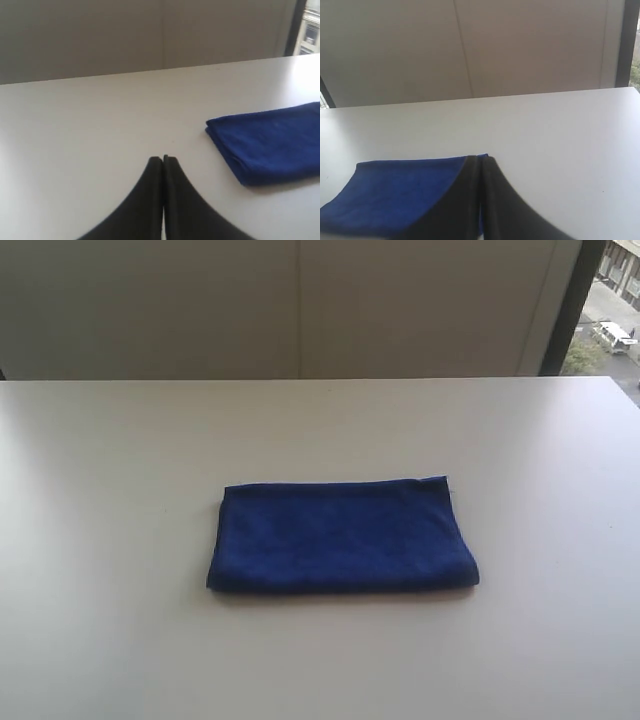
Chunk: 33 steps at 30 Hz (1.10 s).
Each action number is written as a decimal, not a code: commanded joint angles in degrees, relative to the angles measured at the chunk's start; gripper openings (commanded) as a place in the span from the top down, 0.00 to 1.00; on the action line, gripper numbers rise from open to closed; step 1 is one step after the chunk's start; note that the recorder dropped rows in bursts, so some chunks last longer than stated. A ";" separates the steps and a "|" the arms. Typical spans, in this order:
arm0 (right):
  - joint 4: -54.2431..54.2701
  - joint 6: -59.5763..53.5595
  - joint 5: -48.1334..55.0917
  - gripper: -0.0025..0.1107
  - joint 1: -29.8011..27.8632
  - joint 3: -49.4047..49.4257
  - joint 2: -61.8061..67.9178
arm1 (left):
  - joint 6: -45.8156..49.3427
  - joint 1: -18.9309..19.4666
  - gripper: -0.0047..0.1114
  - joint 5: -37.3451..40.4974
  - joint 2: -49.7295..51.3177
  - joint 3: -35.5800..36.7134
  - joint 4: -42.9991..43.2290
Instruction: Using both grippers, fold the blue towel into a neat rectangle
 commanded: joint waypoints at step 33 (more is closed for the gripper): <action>0.00 0.26 -0.70 0.98 -0.30 0.32 -0.59 | -8.23 -0.10 0.96 0.36 -0.52 9.10 17.52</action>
